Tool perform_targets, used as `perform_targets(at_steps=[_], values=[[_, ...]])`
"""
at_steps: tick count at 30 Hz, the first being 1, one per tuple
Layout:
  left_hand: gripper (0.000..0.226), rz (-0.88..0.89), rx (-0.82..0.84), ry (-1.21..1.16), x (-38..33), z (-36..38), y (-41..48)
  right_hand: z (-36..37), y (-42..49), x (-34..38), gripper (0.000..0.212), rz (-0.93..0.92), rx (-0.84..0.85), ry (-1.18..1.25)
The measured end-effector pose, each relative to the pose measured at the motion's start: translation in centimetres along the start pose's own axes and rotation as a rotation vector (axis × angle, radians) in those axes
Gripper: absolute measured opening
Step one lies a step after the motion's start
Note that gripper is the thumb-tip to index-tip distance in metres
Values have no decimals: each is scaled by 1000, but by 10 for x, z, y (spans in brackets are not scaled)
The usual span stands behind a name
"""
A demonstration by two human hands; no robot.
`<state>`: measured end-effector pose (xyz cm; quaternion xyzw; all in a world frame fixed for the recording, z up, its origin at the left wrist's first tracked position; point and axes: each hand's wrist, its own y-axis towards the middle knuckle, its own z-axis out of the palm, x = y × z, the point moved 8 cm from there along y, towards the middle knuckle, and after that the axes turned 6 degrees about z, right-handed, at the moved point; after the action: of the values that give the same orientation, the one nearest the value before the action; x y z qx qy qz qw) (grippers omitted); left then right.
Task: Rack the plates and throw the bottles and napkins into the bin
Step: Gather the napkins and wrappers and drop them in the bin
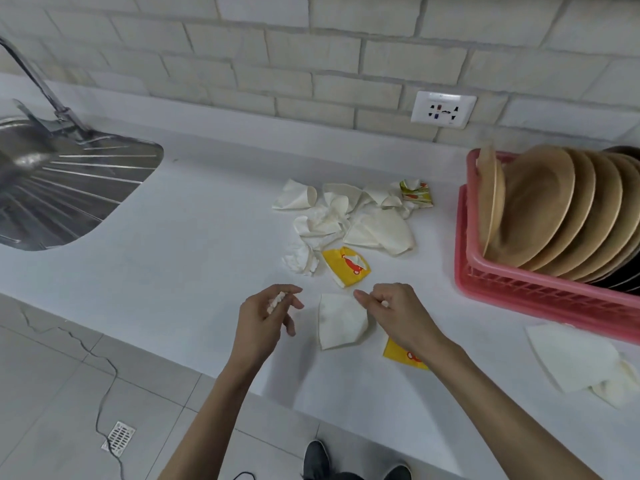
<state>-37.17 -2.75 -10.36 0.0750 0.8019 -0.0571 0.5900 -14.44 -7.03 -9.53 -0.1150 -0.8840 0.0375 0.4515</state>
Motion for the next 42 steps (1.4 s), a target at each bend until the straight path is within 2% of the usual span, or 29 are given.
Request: perform_targets(at_steps=[3, 6, 9, 13, 18, 20, 22, 24, 25, 29, 32, 37, 42], values=[[21, -9, -2, -15, 1, -8, 6, 12, 12, 16, 52, -20, 15, -50], [47, -28, 25, -27, 6, -13, 6, 25, 30, 30, 34, -27, 36, -158], [60, -22, 47, -6, 11, -21, 6, 38, 50, 43, 20, -37, 61, -280], [64, -53, 5, -34, 23, -37, 6, 54, 78, 62, 32, -135, 48, -413], [65, -100, 12, -49, 41, -52, -1, 86, 109, 70, 49, -131, 119, -820], [64, -114, 14, -52, 47, -57, -4, 100, 116, 71, 41, -137, 176, -946], [64, -124, 9, -42, 53, -61, -7, 111, 118, 73, 9, -168, 187, -1031], [63, -142, 5, -40, 59, -65, -9, 118, 119, 75, 27, -187, 202, -1084], [62, -151, 5, -44, 63, -67, -9, 120, 119, 76, 27, -193, 213, -1103], [62, -168, 7, -45, 69, -68, -10, 123, 115, 87, 34, -248, 221, -1003], [61, -170, 23, -56, 71, -65, -9, 120, 109, 90, 29, -250, 191, -803], [59, -159, 45, -95, 70, -58, -5, 109, 96, 89, 35, -179, 117, -514], [56, -138, 59, -107, 64, -53, -2, 107, 91, 92, 36, -170, 115, -465]])
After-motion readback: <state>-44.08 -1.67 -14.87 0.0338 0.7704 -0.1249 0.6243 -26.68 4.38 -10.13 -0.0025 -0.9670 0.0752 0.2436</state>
